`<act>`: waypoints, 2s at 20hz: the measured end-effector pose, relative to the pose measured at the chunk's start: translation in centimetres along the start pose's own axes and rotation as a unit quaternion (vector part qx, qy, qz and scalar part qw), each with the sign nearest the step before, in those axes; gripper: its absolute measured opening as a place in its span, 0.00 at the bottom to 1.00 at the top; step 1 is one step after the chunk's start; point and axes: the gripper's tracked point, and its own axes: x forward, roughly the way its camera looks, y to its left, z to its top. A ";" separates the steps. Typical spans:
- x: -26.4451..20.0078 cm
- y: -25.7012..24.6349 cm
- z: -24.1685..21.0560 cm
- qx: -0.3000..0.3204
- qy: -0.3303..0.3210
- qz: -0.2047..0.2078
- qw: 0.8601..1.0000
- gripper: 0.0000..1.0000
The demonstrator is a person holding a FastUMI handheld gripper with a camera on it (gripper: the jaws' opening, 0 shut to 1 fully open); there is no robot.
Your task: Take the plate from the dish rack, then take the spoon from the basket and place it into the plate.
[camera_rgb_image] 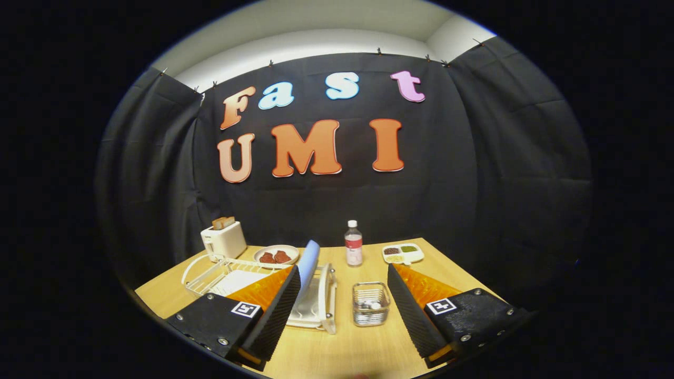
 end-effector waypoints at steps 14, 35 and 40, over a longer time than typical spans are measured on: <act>16.0 5.6 -7.6 0.015 0.171 -0.037 0.985 0.99; 18.4 5.8 -7.5 -0.083 0.182 -0.119 0.973 0.27; 18.3 6.3 -6.7 -0.127 0.163 -0.123 0.971 0.27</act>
